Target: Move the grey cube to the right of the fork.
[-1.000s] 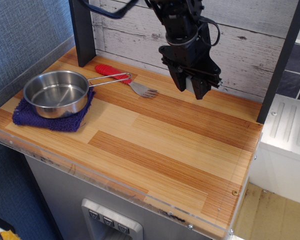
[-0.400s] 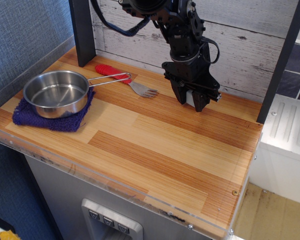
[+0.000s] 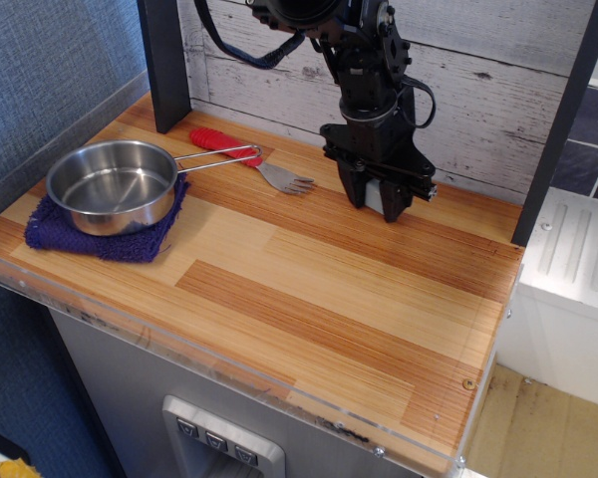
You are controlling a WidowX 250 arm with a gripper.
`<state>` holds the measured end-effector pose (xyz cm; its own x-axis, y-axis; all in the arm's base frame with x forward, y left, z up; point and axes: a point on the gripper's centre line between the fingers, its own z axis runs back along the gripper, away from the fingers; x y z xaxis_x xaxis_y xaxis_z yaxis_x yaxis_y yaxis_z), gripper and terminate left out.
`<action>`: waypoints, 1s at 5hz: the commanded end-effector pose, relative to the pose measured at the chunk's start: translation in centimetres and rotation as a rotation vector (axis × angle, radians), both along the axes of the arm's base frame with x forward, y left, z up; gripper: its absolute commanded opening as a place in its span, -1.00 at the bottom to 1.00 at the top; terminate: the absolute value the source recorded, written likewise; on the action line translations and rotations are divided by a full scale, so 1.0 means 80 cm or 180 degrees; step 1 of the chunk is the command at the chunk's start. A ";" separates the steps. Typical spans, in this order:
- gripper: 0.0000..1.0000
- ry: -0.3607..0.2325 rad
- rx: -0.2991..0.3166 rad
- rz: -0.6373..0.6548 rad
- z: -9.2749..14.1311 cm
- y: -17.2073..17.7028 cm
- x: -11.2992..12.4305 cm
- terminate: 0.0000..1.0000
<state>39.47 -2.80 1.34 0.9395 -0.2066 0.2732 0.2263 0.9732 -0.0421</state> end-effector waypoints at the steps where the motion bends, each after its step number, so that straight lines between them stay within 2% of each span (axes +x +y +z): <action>1: 1.00 -0.0180 0.0042 0.0097 0.032 0.004 -0.002 -1.00; 2: 1.00 -0.0196 0.0035 0.0097 0.036 0.004 -0.003 -1.00; 3: 1.00 -0.0281 -0.0064 0.0108 0.051 0.009 -0.003 -1.00; 5: 1.00 -0.0634 -0.0187 0.0105 0.128 0.012 -0.022 -1.00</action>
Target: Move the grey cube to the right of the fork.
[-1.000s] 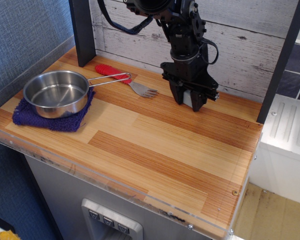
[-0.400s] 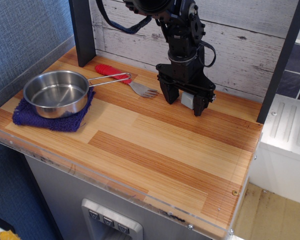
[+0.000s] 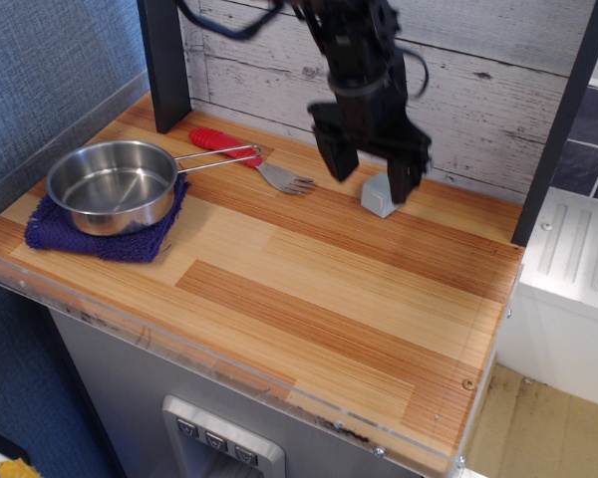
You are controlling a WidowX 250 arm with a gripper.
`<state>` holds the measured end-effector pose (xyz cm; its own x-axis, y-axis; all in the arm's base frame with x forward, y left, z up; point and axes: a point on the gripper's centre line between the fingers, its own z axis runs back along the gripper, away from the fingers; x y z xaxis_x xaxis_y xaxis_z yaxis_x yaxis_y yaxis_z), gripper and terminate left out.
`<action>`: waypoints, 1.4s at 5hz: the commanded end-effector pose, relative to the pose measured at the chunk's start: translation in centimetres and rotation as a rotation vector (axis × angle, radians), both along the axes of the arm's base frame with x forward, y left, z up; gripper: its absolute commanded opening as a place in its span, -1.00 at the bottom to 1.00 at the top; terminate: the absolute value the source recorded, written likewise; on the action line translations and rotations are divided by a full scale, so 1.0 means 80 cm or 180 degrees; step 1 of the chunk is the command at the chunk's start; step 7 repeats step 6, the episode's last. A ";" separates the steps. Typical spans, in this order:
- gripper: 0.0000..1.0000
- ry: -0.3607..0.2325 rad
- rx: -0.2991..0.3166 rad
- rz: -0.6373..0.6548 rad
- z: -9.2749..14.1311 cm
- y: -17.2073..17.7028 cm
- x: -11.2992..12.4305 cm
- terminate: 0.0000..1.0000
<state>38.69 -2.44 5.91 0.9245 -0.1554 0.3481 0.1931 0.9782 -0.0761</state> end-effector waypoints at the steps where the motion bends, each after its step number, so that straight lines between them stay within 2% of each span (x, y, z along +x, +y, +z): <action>1: 1.00 -0.0552 -0.0085 -0.0061 0.108 0.008 -0.036 -1.00; 2: 1.00 -0.0593 -0.0092 -0.0056 0.129 0.012 -0.069 -1.00; 5: 1.00 -0.0593 -0.0092 -0.0056 0.129 0.012 -0.069 -1.00; 6: 1.00 -0.0593 -0.0092 -0.0056 0.129 0.012 -0.069 1.00; 7: 1.00 -0.0593 -0.0092 -0.0056 0.129 0.012 -0.069 1.00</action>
